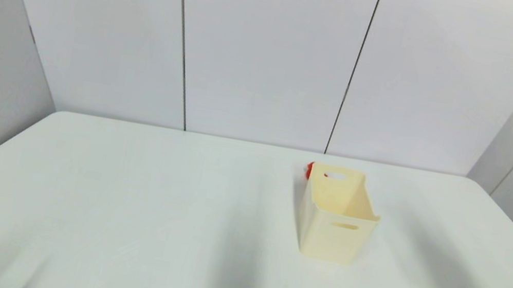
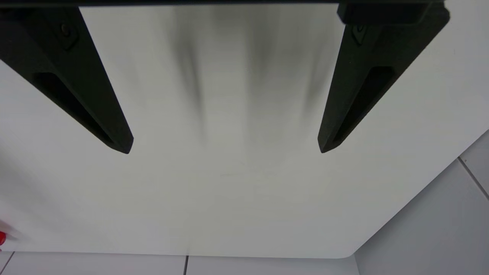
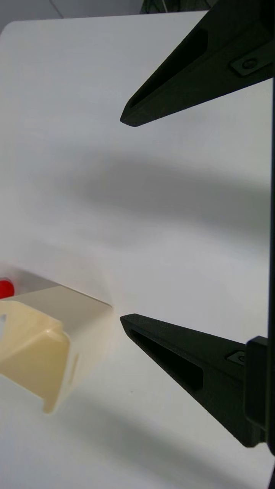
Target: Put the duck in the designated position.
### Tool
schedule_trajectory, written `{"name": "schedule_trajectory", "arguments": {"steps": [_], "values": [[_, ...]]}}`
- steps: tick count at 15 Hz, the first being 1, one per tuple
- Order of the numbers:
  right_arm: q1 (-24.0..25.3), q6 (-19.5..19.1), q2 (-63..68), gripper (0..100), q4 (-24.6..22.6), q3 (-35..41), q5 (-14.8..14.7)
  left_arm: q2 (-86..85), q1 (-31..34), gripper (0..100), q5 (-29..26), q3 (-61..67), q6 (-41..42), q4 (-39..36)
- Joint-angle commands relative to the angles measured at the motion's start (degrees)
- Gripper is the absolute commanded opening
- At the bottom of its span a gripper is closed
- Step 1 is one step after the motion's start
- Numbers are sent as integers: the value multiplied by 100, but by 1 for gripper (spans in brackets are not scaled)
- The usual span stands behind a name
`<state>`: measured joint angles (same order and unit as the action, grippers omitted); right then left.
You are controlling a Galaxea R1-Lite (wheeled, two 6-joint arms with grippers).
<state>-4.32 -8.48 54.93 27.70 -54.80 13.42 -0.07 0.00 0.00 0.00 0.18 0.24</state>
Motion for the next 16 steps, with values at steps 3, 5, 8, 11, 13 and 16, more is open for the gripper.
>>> {"name": "schedule_trajectory", "arguments": {"steps": [3, 5, 8, 11, 13, 16], "values": [[212, 207, -2118, 100, -915, 1982, -1105, 7, 0, 100, 0, 0, -1, 2], [414, 251, -2575, 100, -1504, 2685, -1676, 7, 0, 100, 0, 0, -1, 2], [537, 233, -3129, 100, -2111, 3546, -2019, 7, 0, 100, 0, 0, -1, 2], [669, 216, -3603, 100, -2278, 3994, -2028, 7, 0, 100, 9, 0, -1, 2], [686, 198, -3893, 100, -2699, 4407, -2010, 7, 0, 100, 0, 0, -1, 2], [651, 216, -4052, 100, -3367, 5067, -1966, 7, 0, 100, 9, 0, -1, 2]]}}
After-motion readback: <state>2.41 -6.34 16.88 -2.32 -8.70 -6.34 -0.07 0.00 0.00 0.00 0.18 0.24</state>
